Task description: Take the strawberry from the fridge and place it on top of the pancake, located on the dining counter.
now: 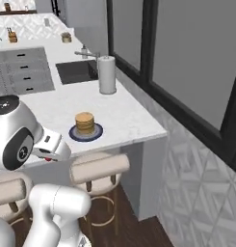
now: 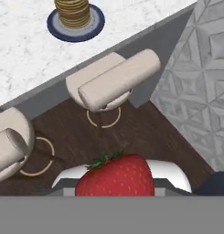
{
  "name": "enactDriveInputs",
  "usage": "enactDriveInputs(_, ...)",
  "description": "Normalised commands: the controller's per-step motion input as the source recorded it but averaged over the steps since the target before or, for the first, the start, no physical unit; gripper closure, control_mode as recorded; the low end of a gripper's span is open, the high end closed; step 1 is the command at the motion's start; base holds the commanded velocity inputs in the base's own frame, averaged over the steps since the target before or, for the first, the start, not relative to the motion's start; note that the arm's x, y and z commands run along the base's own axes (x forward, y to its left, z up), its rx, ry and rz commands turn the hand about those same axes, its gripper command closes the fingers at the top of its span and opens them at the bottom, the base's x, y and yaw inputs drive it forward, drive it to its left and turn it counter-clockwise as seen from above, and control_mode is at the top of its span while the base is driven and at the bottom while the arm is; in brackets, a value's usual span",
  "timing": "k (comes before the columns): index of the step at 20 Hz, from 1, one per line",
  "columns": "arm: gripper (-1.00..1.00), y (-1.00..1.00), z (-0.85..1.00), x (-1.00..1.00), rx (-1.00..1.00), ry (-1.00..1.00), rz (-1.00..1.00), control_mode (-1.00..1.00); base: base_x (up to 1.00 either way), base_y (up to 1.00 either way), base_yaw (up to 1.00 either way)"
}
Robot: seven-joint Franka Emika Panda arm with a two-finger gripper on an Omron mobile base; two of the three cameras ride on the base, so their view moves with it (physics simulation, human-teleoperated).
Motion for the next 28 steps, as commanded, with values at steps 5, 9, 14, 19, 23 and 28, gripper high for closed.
enactDriveInputs(5,1.00,0.00,0.00,0.00,0.00,0.00,0.00,1.00,0.27,-0.73,0.79)
enactDriveInputs(9,1.00,0.00,0.00,0.00,0.00,0.00,0.00,1.00,0.23,-0.84,0.69)
enactDriveInputs(14,1.00,0.00,0.00,0.00,0.00,0.00,0.00,1.00,0.32,-0.37,0.58)
enactDriveInputs(19,1.00,0.00,0.00,0.00,0.00,0.00,0.00,1.00,0.68,-0.32,0.06)
enactDriveInputs(23,1.00,0.00,0.00,0.00,0.00,0.00,0.00,1.00,0.42,-0.15,-0.09)
enactDriveInputs(28,1.00,0.00,0.00,0.00,0.00,0.00,0.00,1.00,0.26,-0.08,-0.23)
